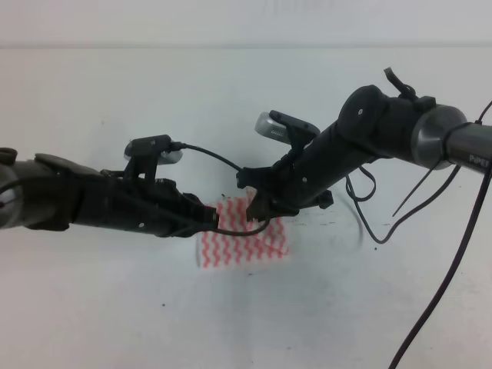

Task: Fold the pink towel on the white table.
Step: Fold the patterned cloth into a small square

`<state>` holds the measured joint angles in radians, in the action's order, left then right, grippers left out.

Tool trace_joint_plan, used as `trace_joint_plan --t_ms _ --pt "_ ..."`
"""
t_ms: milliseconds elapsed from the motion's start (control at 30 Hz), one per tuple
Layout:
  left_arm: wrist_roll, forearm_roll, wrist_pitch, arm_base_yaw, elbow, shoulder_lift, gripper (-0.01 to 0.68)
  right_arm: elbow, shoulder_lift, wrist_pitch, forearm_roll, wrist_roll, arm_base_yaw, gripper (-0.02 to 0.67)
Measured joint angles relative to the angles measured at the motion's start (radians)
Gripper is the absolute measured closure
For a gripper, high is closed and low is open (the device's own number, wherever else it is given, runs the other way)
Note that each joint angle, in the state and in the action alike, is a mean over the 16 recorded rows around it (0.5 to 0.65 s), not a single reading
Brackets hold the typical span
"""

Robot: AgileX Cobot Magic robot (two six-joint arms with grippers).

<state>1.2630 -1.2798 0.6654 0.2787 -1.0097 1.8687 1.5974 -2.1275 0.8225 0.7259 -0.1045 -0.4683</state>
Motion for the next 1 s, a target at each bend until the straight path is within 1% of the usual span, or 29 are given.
trace_joint_plan --t_ms 233,533,1000 --pt "-0.011 0.037 0.003 0.000 0.001 0.023 0.677 0.000 0.002 0.000 0.000 -0.001 0.000 0.664" --pt "-0.015 0.037 -0.002 0.000 0.000 0.063 0.677 0.005 0.003 0.013 0.003 -0.002 -0.001 0.664" --pt "-0.016 0.032 -0.006 0.000 0.000 0.073 0.677 0.047 0.004 0.034 0.012 -0.001 -0.022 0.665"
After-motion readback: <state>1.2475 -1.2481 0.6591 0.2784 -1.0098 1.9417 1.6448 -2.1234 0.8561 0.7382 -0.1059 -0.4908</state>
